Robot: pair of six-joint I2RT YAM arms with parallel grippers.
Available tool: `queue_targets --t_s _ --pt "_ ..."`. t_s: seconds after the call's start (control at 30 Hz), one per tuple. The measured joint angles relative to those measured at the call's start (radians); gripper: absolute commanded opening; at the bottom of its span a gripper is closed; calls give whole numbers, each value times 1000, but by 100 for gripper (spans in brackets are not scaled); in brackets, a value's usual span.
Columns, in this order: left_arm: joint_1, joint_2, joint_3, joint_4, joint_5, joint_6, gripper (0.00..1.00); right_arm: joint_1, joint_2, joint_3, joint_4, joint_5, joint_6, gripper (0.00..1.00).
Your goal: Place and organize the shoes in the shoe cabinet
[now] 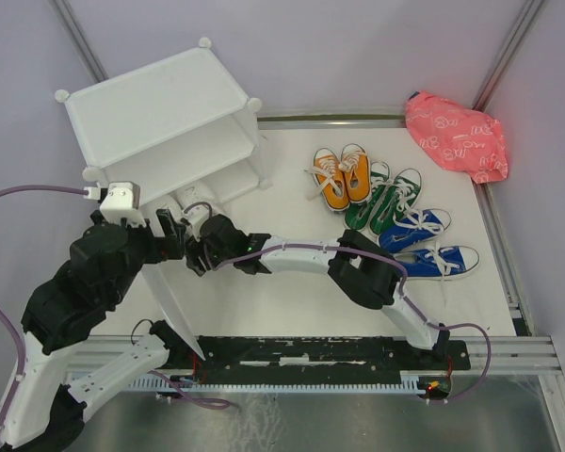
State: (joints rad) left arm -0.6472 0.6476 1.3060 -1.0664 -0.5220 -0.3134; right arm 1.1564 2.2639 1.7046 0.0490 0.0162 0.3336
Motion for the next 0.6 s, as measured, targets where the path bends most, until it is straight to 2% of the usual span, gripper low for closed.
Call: queue_targets --t_s 0.07,0.2,0.47,0.6 --pt "0 0 -2 0 0 0 96 0 8 13 -2 6 -2 44" --pt "0 4 -2 1 0 0 96 0 13 29 -6 21 0 35" --pt "0 11 -5 3 0 0 96 2 13 39 -14 30 -17 31" --pt "0 8 -10 5 0 0 96 2 20 124 -95 46 -16 30"
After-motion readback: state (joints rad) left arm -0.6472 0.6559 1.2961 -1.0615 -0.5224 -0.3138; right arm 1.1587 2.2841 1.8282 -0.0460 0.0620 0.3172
